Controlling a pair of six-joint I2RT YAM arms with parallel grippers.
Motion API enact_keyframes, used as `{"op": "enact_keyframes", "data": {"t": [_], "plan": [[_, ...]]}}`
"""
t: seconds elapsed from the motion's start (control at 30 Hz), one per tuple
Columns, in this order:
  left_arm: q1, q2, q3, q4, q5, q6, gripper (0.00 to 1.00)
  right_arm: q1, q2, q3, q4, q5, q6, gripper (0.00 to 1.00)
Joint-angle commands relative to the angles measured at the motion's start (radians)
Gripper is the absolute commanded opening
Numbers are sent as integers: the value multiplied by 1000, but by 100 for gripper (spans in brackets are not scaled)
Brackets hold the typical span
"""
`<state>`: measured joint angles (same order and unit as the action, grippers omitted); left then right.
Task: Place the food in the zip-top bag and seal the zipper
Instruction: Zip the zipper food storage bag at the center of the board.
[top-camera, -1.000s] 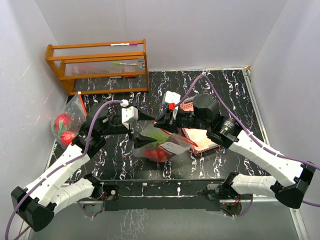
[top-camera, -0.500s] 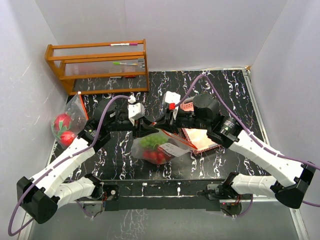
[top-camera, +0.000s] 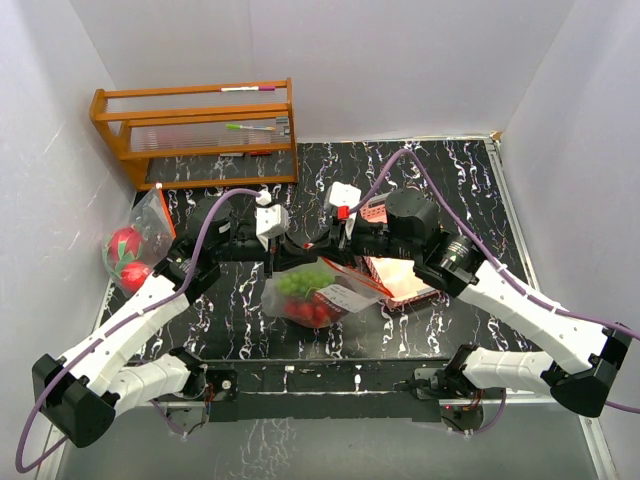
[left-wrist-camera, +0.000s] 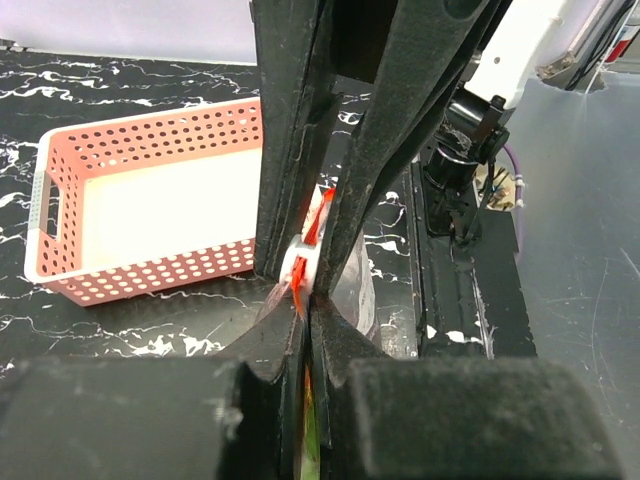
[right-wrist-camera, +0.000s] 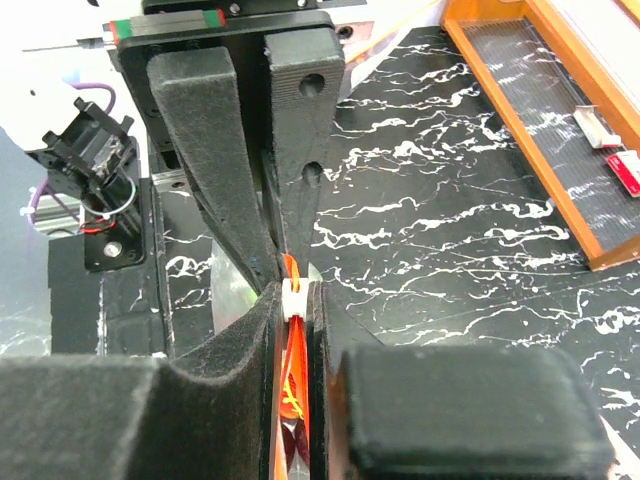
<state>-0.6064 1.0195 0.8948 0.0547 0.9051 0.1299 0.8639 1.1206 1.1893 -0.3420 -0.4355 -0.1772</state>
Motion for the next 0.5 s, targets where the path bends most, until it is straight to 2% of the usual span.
{"op": "enact_keyframes", "data": {"t": [0.0, 0.47], "plan": [[-6, -14, 78, -31, 25, 12, 0, 1, -37, 28, 22, 96, 5, 9], [-5, -40, 120, -44, 6, 5, 0, 1, -99, -70, -9, 183, 8, 9]]}}
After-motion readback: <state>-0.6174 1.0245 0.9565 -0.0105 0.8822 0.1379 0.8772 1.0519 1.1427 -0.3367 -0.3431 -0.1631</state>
